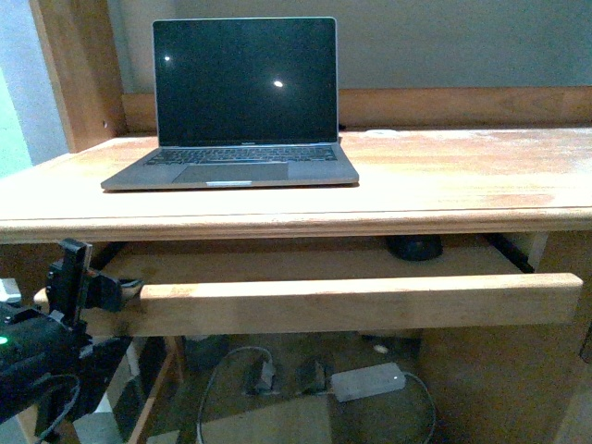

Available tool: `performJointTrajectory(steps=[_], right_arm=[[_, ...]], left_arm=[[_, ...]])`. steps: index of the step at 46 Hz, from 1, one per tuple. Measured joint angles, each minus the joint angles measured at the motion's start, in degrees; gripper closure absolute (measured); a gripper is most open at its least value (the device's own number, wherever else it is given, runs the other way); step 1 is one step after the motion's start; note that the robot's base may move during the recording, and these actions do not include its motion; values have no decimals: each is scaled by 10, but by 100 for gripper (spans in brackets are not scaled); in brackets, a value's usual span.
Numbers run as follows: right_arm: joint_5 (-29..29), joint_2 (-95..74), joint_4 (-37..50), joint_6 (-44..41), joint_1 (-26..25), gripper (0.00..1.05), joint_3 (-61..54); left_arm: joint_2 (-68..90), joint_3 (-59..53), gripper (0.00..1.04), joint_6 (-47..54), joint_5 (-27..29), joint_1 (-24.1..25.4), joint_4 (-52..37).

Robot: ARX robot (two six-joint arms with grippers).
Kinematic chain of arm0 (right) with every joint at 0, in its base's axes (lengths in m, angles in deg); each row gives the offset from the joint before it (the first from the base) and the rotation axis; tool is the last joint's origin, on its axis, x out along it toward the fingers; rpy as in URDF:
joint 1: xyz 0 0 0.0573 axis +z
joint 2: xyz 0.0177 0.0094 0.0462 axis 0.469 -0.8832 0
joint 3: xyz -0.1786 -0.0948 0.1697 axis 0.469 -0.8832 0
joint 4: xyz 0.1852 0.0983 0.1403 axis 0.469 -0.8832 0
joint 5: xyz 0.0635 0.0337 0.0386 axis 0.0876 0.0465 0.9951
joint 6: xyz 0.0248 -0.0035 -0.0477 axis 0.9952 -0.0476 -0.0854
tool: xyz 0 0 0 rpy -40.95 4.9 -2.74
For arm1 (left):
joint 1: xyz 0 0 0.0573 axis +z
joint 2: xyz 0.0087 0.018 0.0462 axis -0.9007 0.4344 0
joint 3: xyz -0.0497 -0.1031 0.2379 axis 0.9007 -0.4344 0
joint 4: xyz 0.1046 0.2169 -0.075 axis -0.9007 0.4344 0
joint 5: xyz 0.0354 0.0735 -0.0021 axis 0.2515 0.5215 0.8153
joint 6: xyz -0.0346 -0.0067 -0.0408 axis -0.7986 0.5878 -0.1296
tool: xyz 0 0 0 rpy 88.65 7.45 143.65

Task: Place mouse

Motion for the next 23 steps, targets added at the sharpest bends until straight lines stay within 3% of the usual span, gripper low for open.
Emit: performJointTrajectory(steps=[8,18,20,23], right_arm=[[0,0,0,0,0,7,0],[0,0,0,0,0,7,0],[0,0,0,0,0,7,0],[0,0,0,0,0,7,0]], left_arm=[[-62,-31,47,10,0,2,80],[-158,-56,8,175,47,12,242],[-176,-50,4,208,52,12,294],[-198,-30,7,258,70,7,369]])
